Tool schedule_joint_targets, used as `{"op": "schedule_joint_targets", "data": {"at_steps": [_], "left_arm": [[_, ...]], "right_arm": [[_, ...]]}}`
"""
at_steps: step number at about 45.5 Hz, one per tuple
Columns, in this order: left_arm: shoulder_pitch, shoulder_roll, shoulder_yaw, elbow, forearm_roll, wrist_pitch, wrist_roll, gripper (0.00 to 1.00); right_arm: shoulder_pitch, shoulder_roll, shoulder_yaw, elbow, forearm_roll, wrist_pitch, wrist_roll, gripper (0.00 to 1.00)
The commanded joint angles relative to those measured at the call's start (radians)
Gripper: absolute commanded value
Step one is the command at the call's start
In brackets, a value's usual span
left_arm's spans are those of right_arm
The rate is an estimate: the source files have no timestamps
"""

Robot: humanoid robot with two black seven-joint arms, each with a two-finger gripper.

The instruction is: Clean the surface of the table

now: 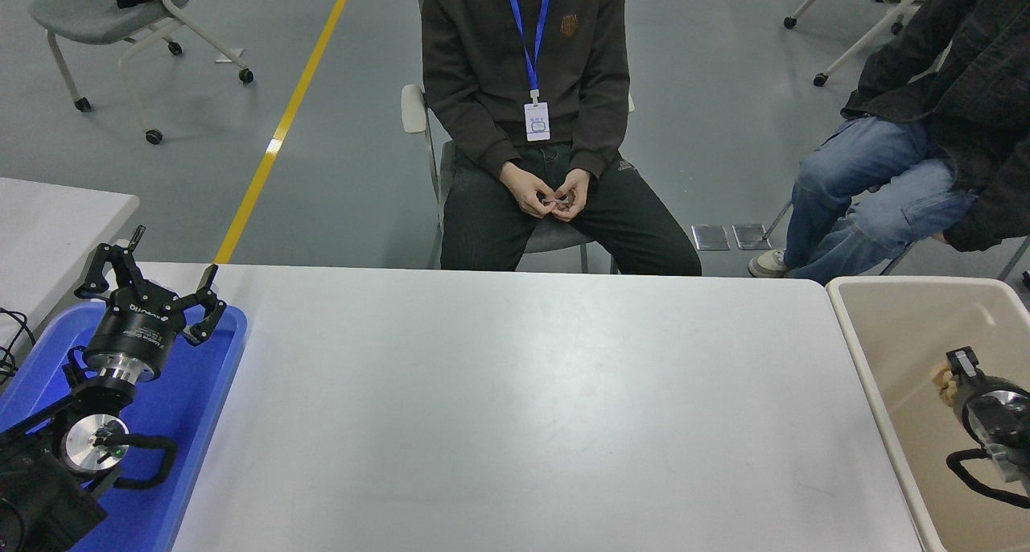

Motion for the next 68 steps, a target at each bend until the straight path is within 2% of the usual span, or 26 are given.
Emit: {"op": "schedule_joint_targets", "data": {"at_steps": [1, 34, 41, 45, 52, 55, 64, 68], "left_arm": [[0.0, 0.0, 0.0, 0.001, 0.0, 0.0, 0.0, 1.0], [0.0, 0.0, 0.0, 0.001, 0.0, 0.0, 0.0, 1.0], [0.0, 0.0, 0.001, 0.001, 0.0, 0.0, 0.0, 1.0], [0.0, 0.0, 0.001, -0.001, 0.0, 0.0, 0.0, 1.0], [0.0, 0.0, 0.0, 0.001, 0.0, 0.0, 0.0, 1.0], [0.0, 0.0, 0.001, 0.001, 0.0, 0.0, 0.0, 1.0], [0.0, 0.0, 0.001, 0.001, 0.0, 0.0, 0.0, 1.0], [0.0, 0.0, 0.0, -0.001, 0.0, 0.0, 0.0, 1.0]], "right_arm": [[0.003, 0.0, 0.001, 0.001, 0.001, -0.009, -0.001, 0.99], [0.039, -0.033, 0.054, 0.0, 0.041, -0.011, -0.004, 0.99], [0.052, -0.098, 0.091, 0.101, 0.044, 0.021, -0.001, 0.99], [0.064, -0.15, 0.227, 0.202, 0.049, 0.05, 0.002, 0.99], [-0.002, -0.162, 0.707, 0.34, 0.049, 0.109, 0.004, 0.99], [-0.025, -0.161, 0.841, 0.371, 0.047, 0.118, 0.004, 0.99], [-0.077, -0.174, 0.997, 0.535, 0.049, 0.162, 0.004, 0.99], [-0.123, -0.162, 1.135, 0.642, 0.049, 0.167, 0.004, 0.99]]}}
